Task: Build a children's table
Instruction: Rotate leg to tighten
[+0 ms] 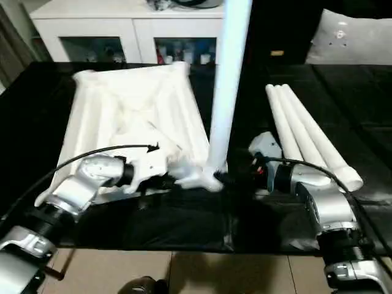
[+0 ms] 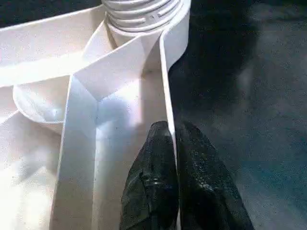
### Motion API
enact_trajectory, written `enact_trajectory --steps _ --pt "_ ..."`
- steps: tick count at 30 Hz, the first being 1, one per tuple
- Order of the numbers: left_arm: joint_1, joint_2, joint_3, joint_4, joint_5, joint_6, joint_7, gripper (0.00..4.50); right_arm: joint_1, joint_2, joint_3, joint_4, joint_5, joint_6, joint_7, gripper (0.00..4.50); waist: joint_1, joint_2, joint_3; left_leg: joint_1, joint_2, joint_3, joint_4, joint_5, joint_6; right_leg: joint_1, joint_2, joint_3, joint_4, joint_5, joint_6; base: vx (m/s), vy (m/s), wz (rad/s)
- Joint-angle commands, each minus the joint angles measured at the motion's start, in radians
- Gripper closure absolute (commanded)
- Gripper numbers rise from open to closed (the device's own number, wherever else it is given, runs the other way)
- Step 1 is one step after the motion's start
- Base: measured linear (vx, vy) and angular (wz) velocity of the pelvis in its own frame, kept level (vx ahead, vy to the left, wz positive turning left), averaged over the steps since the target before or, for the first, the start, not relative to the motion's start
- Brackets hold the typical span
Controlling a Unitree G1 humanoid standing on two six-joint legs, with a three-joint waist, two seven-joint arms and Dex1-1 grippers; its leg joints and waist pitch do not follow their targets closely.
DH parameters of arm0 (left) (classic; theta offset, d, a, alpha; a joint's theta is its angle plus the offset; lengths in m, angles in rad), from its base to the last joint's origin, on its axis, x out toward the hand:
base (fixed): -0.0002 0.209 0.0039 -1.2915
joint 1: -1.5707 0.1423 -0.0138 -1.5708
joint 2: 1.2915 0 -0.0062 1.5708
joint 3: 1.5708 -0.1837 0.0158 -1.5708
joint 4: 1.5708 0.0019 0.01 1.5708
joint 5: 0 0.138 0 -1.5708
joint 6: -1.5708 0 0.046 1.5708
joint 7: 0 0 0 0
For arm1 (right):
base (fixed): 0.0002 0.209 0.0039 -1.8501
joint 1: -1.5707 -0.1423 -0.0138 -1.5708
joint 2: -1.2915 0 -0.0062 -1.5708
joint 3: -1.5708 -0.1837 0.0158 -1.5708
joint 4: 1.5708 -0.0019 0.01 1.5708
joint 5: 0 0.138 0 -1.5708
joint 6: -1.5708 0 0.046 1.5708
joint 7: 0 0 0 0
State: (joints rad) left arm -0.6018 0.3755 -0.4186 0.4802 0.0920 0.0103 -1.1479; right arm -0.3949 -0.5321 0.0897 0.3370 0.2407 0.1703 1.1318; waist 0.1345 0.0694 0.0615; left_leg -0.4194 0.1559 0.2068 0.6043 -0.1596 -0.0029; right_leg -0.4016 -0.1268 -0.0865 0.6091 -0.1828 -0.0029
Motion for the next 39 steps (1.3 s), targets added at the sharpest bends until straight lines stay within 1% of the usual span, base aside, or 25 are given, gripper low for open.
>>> enact_trajectory --steps 1,2,4,5,7,8,9,10,13,14,19,23,24,26,27,28,31,32,33,34,35,36,37,38,39 --pt "-0.009 0.008 -0.049 -0.017 -0.003 -0.046 -0.084 4.5 -0.009 -0.006 0.021 -0.018 -0.001 0.001 0.045 0.04 -0.003 -0.023 -0.084 0.04 0.082 -0.037 -0.078 -0.273 0.062 0.035 -0.048 0.044 -0.062 -0.151 -0.233 0.0 0.0 0.0" --pt "-0.009 0.011 -0.052 -0.021 -0.008 -0.048 -0.097 4.5 -0.01 -0.006 0.024 -0.017 -0.002 -0.001 0.052 0.04 0.004 -0.019 -0.085 0.041 0.082 -0.037 -0.077 -0.265 0.061 0.035 -0.052 0.045 -0.059 -0.15 -0.237 0.0 0.0 0.0" --pt "-0.011 0.017 -0.06 -0.028 -0.02 -0.059 -0.131 4.5 -0.013 -0.002 0.032 -0.013 -0.003 -0.006 0.073 0.04 0.007 -0.019 -0.084 0.04 0.082 -0.037 -0.078 -0.271 0.057 0.034 -0.051 0.045 -0.06 -0.163 -0.236 0.0 0.0 0.0" --pt "-0.012 0.018 -0.062 -0.028 -0.021 -0.064 -0.136 4.5 -0.014 -0.001 0.034 -0.012 -0.003 -0.007 0.077 0.3 0.007 -0.02 -0.083 0.04 0.083 -0.038 -0.079 -0.278 0.053 0.034 -0.052 0.045 -0.06 -0.173 -0.234 0.0 0.0 0.0" --pt "-0.015 0.018 -0.066 -0.024 -0.021 -0.075 -0.148 4.5 -0.012 -0.001 0.042 -0.019 0.005 0.001 0.098 0.3 0.007 -0.02 -0.082 0.04 0.083 -0.039 -0.08 -0.289 0.048 0.033 -0.052 0.046 -0.06 -0.186 -0.231 0.0 0.0 0.0" --pt "-0.017 0.019 -0.068 -0.021 -0.02 -0.083 -0.156 4.5 -0.01 -0.003 0.047 -0.024 0.012 0.01 0.108 0.55 0.006 -0.021 -0.081 0.04 0.083 -0.04 -0.081 -0.306 0.04 0.034 -0.054 0.046 -0.064 -0.213 -0.225 0.0 0.0 0.0" --pt "-0.017 0.019 -0.068 -0.021 -0.02 -0.083 -0.156 4.5 -0.01 -0.003 0.047 -0.024 0.012 0.01 0.108 0.55 0.007 -0.021 -0.081 0.04 0.083 -0.04 -0.081 -0.305 0.038 0.035 -0.055 0.047 -0.064 -0.216 -0.223 0.0 0.0 0.0" --pt "-0.021 0.018 -0.069 -0.011 -0.019 -0.097 -0.17 4.5 -0.004 -0.017 0.064 -0.039 0.028 0.047 0.139 0.66 0.006 -0.021 -0.082 0.041 0.083 -0.04 -0.081 -0.301 0.037 0.035 -0.053 0.046 -0.064 -0.216 -0.221 0.0 0.0 0.0" --pt "-0.024 0.016 -0.068 -0.003 -0.02 -0.106 -0.181 4.5 0.003 -0.027 0.074 -0.053 0.039 0.078 0.165 0.83 0.008 -0.02 -0.083 0.041 0.083 -0.039 -0.08 -0.289 0.043 0.035 -0.051 0.047 -0.062 -0.194 -0.225 0.0 0.0 0.0" --pt "-0.026 0.016 -0.068 0.003 -0.021 -0.112 -0.186 4.5 0.005 -0.03 0.078 -0.055 0.04 0.09 0.178 1.04 0.009 -0.02 -0.084 0.04 0.083 -0.039 -0.079 -0.282 0.044 0.035 -0.052 0.047 -0.061 -0.186 -0.227 0.0 0.0 0.0" --pt "-0.029 0.015 -0.069 0.014 -0.02 -0.118 -0.183 4.5 0.004 -0.023 0.075 -0.042 0.034 0.092 0.181 1.32 0.009 -0.021 -0.083 0.04 0.082 -0.039 -0.078 -0.284 0.042 0.035 -0.054 0.046 -0.06 -0.189 -0.231 0.0 0.0 0.0" --pt "-0.025 0.011 -0.061 0.015 -0.027 -0.109 -0.186 4.5 0.005 -0.02 0.078 -0.047 0.045 0.109 0.18 1.67 0.009 -0.022 -0.084 0.039 0.083 -0.04 -0.078 -0.279 0.039 0.036 -0.053 0.046 -0.059 -0.19 -0.23 0.0 0.0 0.0" --pt "-0.021 0.009 -0.055 0.012 -0.032 -0.103 -0.188 4.5 0.008 -0.017 0.079 -0.053 0.05 0.119 0.18 1.75 0.009 -0.026 -0.084 0.04 0.082 -0.039 -0.078 -0.276 0.041 0.036 -0.053 0.046 -0.06 -0.188 -0.231 0.0 0.0 0.0" --pt "-0.015 0.006 -0.049 0.005 -0.038 -0.091 -0.188 4.5 0.012 -0.012 0.079 -0.06 0.057 0.135 0.18 1.83 0.01 -0.023 -0.085 0.04 0.083 -0.039 -0.077 -0.27 0.044 0.035 -0.053 0.046 -0.058 -0.185 -0.232 0.0 0.0 0.0" --pt "-0.01 0.004 -0.043 -0.004 -0.047 -0.074 -0.183 4.5 0.017 0.0 0.075 -0.068 0.066 0.147 0.173 1.83 0.01 -0.024 -0.085 0.039 0.082 -0.038 -0.077 -0.268 0.044 0.036 -0.053 0.046 -0.058 -0.184 -0.232 0.0 0.0 0.0" --pt "-0.005 0.001 -0.035 -0.014 -0.054 -0.053 -0.173 4.5 0.019 0.012 0.07 -0.074 0.073 0.16 0.159 1.85 0.009 -0.028 -0.086 0.038 0.082 -0.038 -0.076 -0.26 0.047 0.037 -0.055 0.046 -0.057 -0.178 -0.233 0.0 0.0 0.0" --pt "0.014 -0.021 0.001 -0.051 -0.074 0.041 -0.104 4.5 0.024 0.056 0.045 -0.077 0.08 0.197 0.074 1.88 0.006 -0.026 -0.085 0.037 0.083 -0.039 -0.077 -0.253 0.049 0.036 -0.054 0.046 -0.055 -0.174 -0.237 0.0 0.0 0.0" --pt "0.024 -0.037 0.022 -0.073 -0.082 0.089 -0.06 4.5 0.016 0.09 0.033 -0.061 0.064 0.202 -0.003 1.89 0.003 -0.02 -0.082 0.041 0.083 -0.04 -0.08 -0.295 0.028 0.03 -0.053 0.046 -0.061 -0.228 -0.229 0.0 0.0 0.0" --pt "0.03 -0.046 0.033 -0.088 -0.083 0.126 -0.031 4.5 0.007 0.118 0.022 -0.044 0.053 0.208 -0.063 1.89 -0.002 -0.024 -0.081 0.041 0.082 -0.04 -0.083 -0.308 0.016 0.031 -0.053 0.047 -0.063 -0.242 -0.224 0.0 0.0 0.0" --pt "0.035 -0.059 0.044 -0.106 -0.083 0.163 0.001 4.5 -0.005 0.149 0.01 -0.022 0.04 0.209 -0.129 1.89 -0.008 -0.024 -0.077 0.041 0.08 -0.044 -0.087 -0.342 -0.006 0.03 -0.054 0.046 -0.068 -0.292 -0.212 0.0 0.0 0.0" --pt "0.043 -0.088 0.066 -0.136 -0.088 0.229 0.059 4.5 -0.022 0.195 -0.017 0.007 0.033 0.219 -0.226 1.89 -0.025 -0.026 -0.073 0.038 0.078 -0.048 -0.092 -0.383 -0.033 0.031 -0.057 0.045 -0.07 -0.339 -0.202 0.0 0.0 0.0" --pt "0.046 -0.107 0.078 -0.152 -0.09 0.264 0.095 4.5 -0.032 0.222 -0.034 0.024 0.034 0.226 -0.276 1.89 -0.031 -0.026 -0.073 0.04 0.077 -0.05 -0.091 -0.401 -0.046 0.031 -0.058 0.044 -0.072 -0.365 -0.196 0.0 0.0 0.0" --pt "0.048 -0.132 0.093 -0.168 -0.09 0.304 0.141 4.5 -0.044 0.253 -0.053 0.043 0.037 0.233 -0.329 1.89 -0.035 -0.026 -0.074 0.044 0.076 -0.052 -0.09 -0.416 -0.053 0.028 -0.058 0.043 -0.077 -0.387 -0.188 0.0 0.0 0.0" --pt "0.047 -0.147 0.098 -0.173 -0.085 0.323 0.167 4.5 -0.052 0.268 -0.059 0.054 0.036 0.237 -0.357 1.89 -0.049 -0.028 -0.074 0.043 0.073 -0.054 -0.09 -0.428 -0.058 0.03 -0.056 0.042 -0.082 -0.399 -0.174 0.0 0.0 0.0" --pt "0.042 -0.184 0.108 -0.178 -0.064 0.358 0.235 4.5 -0.07 0.305 -0.067 0.079 0.018 0.244 -0.433 1.89 -0.049 -0.027 -0.075 0.044 0.075 -0.053 -0.09 -0.423 -0.057 0.03 -0.056 0.044 -0.083 -0.389 -0.17 0.0 0.0 0.0"
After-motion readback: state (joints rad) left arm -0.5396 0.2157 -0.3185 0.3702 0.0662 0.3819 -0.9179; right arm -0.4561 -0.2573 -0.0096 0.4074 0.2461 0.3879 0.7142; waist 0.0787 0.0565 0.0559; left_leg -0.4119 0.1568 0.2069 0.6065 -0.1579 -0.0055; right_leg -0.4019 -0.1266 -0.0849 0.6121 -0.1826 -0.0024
